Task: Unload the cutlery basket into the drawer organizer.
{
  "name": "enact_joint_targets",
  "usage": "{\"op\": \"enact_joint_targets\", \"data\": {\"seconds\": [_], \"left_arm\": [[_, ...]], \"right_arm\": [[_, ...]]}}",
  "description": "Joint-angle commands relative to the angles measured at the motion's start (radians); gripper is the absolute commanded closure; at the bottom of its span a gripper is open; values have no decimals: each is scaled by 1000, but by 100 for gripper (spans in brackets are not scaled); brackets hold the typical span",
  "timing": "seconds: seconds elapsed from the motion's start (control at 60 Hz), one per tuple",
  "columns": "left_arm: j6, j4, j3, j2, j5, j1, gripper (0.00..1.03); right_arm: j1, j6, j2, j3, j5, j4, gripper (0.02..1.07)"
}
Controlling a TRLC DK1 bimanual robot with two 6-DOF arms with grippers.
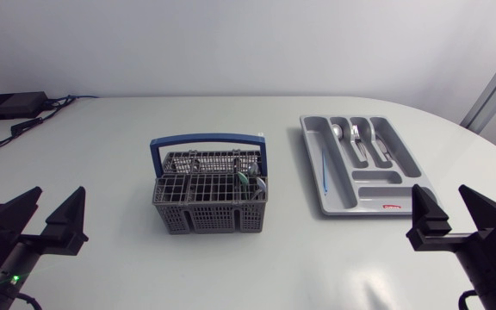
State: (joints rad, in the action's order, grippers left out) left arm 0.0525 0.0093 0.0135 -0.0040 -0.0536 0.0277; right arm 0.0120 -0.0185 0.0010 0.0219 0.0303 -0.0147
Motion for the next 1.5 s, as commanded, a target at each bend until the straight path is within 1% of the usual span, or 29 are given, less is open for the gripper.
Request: {"op": "enact_joint_targets", "data": {"seconds": [0.0, 0.45, 0.633, 0.683, 0.783, 0.917, 0.967, 1.0, 1.067, 1.183, 1.2, 1.25, 1.283, 1.333, 1.417, 1.483], "left_arm": [[3, -2, -14, -7, 1, -5, 3], [6, 8, -10, -11, 0, -3, 3], [7, 3, 66, 1, 0, -6, 4], [7, 3, 95, 27, 0, -6, 4], [7, -19, 203, 165, 0, -17, 4], [0, -77, 344, 348, -2, -43, 4], [0, -92, 376, 391, -3, -69, 4], [0, -101, 398, 415, -2, -106, 5], [1, -111, 434, 457, 40, -178, 5], [-19, -149, 526, 576, 209, -354, 8], [-31, -166, 549, 611, 248, -391, 8], [-88, -196, 600, 700, 333, -466, 8], [-112, -207, 634, 753, 376, -497, 8], [-134, -244, 691, 834, 403, -522, 8], [-166, -367, 810, 981, 403, -529, 7], [-214, -420, 873, 1055, 396, -571, 7]], "right_arm": [[8, -6, -7, -25, 2, 7, 6], [9, -6, -9, -25, 3, -2, 6], [11, -5, -9, -13, 6, -7, 6], [16, -5, -7, 0, 8, -1, 6], [23, -5, -6, 33, 13, 12, 6], [39, -3, 22, 82, 13, 28, 6], [45, -5, 48, 101, 13, 28, 6], [46, -3, 70, 115, 14, 30, 6], [48, -3, 122, 150, 16, 35, 6], [48, -5, 205, 199, 17, 50, 6], [48, -5, 215, 204, 17, 50, 6], [48, -3, 249, 219, 19, 52, 6], [48, -3, 272, 230, 19, 59, 6], [48, -3, 312, 256, 19, 79, 7], [43, 12, 409, 312, 23, 133, 7], [37, 31, 496, 355, 23, 180, 7]]}}
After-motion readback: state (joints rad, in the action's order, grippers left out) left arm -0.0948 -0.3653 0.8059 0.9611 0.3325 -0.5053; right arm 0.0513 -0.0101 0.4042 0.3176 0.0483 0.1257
